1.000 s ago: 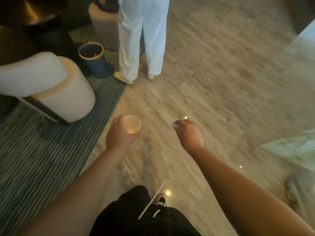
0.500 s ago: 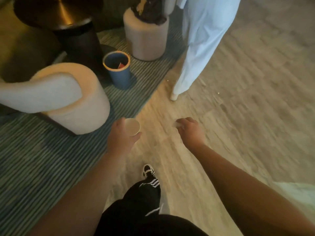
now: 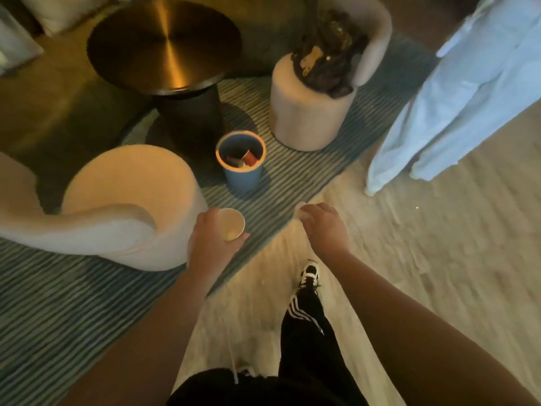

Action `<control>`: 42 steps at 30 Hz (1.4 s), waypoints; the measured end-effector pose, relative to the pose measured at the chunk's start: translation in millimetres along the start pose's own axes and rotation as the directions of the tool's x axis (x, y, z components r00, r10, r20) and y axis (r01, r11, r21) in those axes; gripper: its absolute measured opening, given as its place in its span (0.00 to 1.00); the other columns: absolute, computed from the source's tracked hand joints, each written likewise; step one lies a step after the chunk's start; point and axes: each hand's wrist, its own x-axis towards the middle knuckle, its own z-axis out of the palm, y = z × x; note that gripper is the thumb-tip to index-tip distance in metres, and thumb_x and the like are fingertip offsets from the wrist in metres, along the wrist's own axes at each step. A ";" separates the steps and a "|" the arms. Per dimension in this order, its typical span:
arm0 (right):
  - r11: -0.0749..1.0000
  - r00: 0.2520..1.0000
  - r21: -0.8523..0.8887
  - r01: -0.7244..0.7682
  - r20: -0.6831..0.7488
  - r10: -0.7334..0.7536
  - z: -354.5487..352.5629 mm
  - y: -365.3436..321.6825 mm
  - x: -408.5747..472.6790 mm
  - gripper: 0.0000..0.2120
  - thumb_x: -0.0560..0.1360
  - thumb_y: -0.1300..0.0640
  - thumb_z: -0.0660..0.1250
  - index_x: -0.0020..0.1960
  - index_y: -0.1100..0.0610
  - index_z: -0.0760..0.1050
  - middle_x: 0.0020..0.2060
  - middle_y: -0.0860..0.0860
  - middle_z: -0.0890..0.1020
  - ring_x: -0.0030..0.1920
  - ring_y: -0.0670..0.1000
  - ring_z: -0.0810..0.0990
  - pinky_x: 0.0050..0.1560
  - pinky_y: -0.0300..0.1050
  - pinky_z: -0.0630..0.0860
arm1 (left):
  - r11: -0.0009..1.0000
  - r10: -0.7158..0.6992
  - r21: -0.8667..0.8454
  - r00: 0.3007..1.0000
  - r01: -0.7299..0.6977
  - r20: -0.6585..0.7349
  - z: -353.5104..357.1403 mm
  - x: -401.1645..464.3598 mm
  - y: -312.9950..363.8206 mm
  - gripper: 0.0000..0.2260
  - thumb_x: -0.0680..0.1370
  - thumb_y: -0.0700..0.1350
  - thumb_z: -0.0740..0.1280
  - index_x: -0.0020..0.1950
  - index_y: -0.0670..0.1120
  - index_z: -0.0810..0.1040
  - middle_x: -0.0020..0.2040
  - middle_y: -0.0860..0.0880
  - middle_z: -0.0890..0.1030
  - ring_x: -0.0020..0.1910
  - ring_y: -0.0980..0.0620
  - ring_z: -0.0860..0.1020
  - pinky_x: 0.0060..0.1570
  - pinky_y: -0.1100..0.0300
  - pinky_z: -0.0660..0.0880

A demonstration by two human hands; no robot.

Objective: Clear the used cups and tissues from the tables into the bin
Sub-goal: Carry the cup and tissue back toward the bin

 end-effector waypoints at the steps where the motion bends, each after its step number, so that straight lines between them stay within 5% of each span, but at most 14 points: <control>1: 0.999 0.999 -0.005 0.043 0.002 -0.043 1.1 5.1 27.8 0.10 0.78 0.59 0.62 0.55 0.55 0.80 0.51 0.53 0.81 0.52 0.56 0.76 0.50 0.42 0.67 | 1.000 -0.028 0.000 1.000 0.028 -0.012 6.4 21.8 2.9 0.31 0.65 0.58 0.76 0.61 0.47 0.69 0.53 0.46 0.73 0.50 0.46 0.73 0.45 0.53 0.72; 7: 0.998 0.979 0.018 0.057 0.195 -0.060 -4.5 40.9 203.3 0.12 0.79 0.55 0.59 0.58 0.54 0.78 0.57 0.53 0.78 0.59 0.54 0.75 0.59 0.50 0.73 | 0.969 -0.245 -0.025 0.966 0.244 -0.081 51.8 159.3 43.1 0.33 0.66 0.55 0.76 0.65 0.45 0.68 0.58 0.45 0.72 0.54 0.46 0.72 0.47 0.57 0.67; 13: 0.956 0.910 -0.117 0.267 0.358 -0.210 -31.6 56.1 343.7 0.14 0.78 0.61 0.61 0.62 0.60 0.77 0.60 0.55 0.79 0.62 0.57 0.73 0.61 0.45 0.67 | 0.925 -0.379 -0.081 0.914 0.371 -0.146 81.9 269.0 78.2 0.35 0.64 0.55 0.78 0.65 0.46 0.69 0.59 0.44 0.73 0.56 0.44 0.74 0.50 0.50 0.73; 18: 0.952 0.844 -0.101 0.290 0.495 -0.205 -22.6 56.6 426.3 0.12 0.80 0.54 0.56 0.56 0.52 0.77 0.55 0.51 0.79 0.58 0.51 0.75 0.60 0.43 0.70 | 0.883 -0.468 -0.064 0.869 0.464 -0.161 99.4 328.8 79.7 0.36 0.64 0.56 0.78 0.67 0.46 0.67 0.61 0.45 0.72 0.57 0.44 0.74 0.48 0.55 0.69; 23: 0.946 0.835 -0.044 0.321 0.484 -0.261 0.2 47.9 479.0 0.13 0.77 0.61 0.58 0.54 0.58 0.80 0.54 0.55 0.81 0.57 0.58 0.76 0.57 0.48 0.72 | 0.853 -0.522 -0.047 0.846 0.520 -0.106 114.2 386.8 66.4 0.36 0.64 0.54 0.78 0.67 0.47 0.66 0.62 0.45 0.71 0.57 0.46 0.72 0.48 0.57 0.67; 31: 0.949 0.772 -0.062 0.308 0.599 -0.211 58.9 43.0 575.2 0.13 0.78 0.59 0.62 0.62 0.57 0.76 0.58 0.55 0.78 0.60 0.54 0.74 0.61 0.48 0.71 | 0.805 -0.585 -0.170 0.808 0.568 -0.067 147.5 486.3 19.2 0.40 0.61 0.50 0.80 0.68 0.47 0.65 0.62 0.45 0.70 0.58 0.45 0.73 0.47 0.57 0.68; 42: 0.928 0.737 0.022 0.373 0.600 -0.311 195.0 64.9 670.9 0.15 0.73 0.62 0.70 0.58 0.52 0.78 0.51 0.48 0.81 0.50 0.48 0.78 0.50 0.42 0.77 | 0.628 -0.767 -0.239 0.642 0.741 -0.023 260.7 592.7 -73.8 0.43 0.60 0.51 0.80 0.68 0.46 0.63 0.60 0.48 0.70 0.56 0.48 0.72 0.50 0.53 0.73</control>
